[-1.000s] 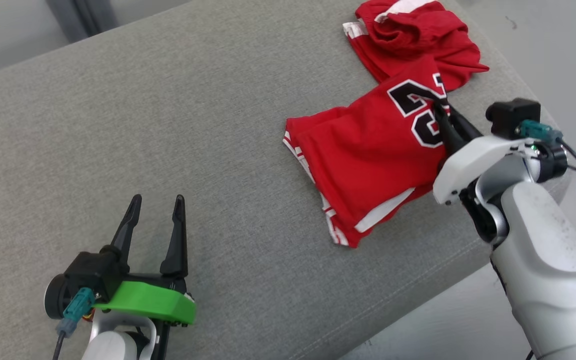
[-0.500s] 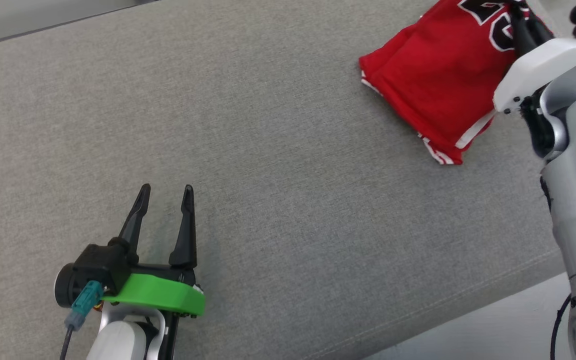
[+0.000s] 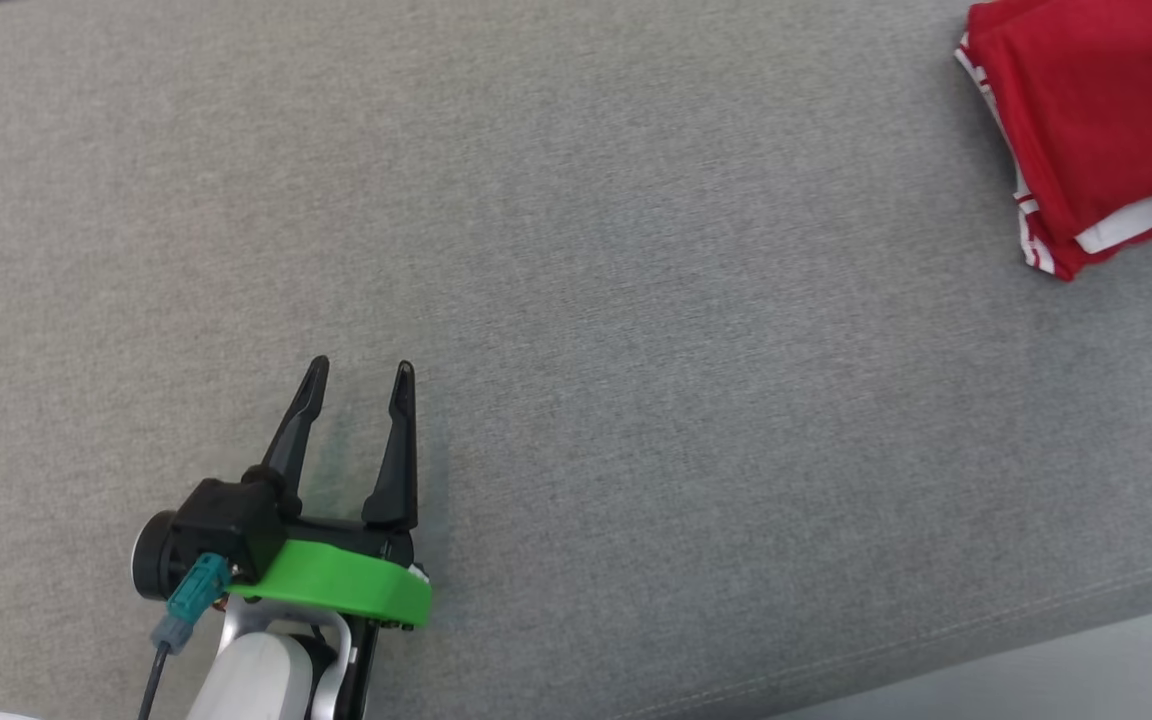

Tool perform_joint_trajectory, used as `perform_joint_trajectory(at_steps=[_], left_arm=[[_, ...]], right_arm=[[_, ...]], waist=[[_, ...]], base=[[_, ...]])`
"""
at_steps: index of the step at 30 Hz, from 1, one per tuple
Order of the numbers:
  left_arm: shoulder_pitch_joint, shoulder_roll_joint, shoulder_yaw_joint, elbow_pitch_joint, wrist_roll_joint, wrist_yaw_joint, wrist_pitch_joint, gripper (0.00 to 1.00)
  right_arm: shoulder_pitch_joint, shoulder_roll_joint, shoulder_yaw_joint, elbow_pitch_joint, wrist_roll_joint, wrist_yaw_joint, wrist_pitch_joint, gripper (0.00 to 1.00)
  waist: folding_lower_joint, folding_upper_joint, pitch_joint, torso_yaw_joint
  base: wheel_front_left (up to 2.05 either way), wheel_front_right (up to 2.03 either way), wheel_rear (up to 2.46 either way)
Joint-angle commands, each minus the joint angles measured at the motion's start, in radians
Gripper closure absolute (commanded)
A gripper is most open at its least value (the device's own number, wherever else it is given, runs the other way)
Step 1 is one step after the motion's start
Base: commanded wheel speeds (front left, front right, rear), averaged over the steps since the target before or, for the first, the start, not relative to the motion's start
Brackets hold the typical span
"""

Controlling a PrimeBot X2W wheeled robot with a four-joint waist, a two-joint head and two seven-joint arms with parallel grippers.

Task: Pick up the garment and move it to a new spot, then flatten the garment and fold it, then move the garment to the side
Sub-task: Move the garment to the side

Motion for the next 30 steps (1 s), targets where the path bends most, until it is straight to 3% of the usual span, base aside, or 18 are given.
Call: perform_joint_trajectory(at_steps=[1,4,5,6,11,14,21,30], left_arm=[[-0.016,0.008,0.002,-0.005,0.013,0.006,0.001,0.00],[-0.014,0.012,0.000,-0.007,0.012,0.007,0.001,0.00],[-0.014,0.012,-0.001,-0.008,0.012,0.008,0.001,0.00],[-0.013,0.011,-0.003,-0.009,0.013,0.007,0.002,0.00],[-0.010,0.014,-0.011,-0.008,0.014,0.012,0.006,0.00],[0.001,0.017,-0.012,-0.002,0.009,0.015,0.007,0.00],[0.016,0.015,-0.012,0.010,-0.011,0.013,0.007,0.00],[-0.003,-0.001,0.032,0.070,-0.059,0.016,-0.031,0.00]], right_arm=[[-0.012,-0.011,-0.012,0.010,-0.014,-0.002,0.004,1.00],[-0.013,-0.036,-0.047,0.030,-0.038,-0.002,-0.015,0.96],[-0.010,-0.046,-0.059,0.039,-0.053,-0.002,-0.022,0.55],[-0.008,-0.049,-0.080,0.048,-0.073,-0.002,-0.034,0.00],[-0.017,-0.035,-0.161,0.072,-0.181,-0.002,-0.136,0.00],[-0.022,0.013,-0.134,0.105,-0.170,-0.002,-0.157,0.00],[-0.012,0.056,0.033,0.124,-0.113,-0.002,-0.213,0.00],[0.082,0.130,0.262,0.053,0.020,-0.002,-0.255,0.00]], waist=[[0.0000,-0.0001,0.027,0.029],[0.0000,-0.0001,0.034,0.039],[0.0000,-0.0001,0.035,0.040],[0.0000,-0.0001,0.036,0.041],[0.0000,-0.0001,0.033,0.041],[0.0000,-0.0001,0.016,0.033],[0.0000,-0.0001,-0.048,0.022],[0.0000,-0.0001,-0.191,0.029]], base=[[0.00,0.00,0.00],[0.00,0.00,0.00],[0.00,0.00,0.00],[0.00,0.00,0.00],[0.00,0.00,0.00],[0.00,0.00,0.00],[0.00,0.00,0.00],[0.00,0.00,0.00]])
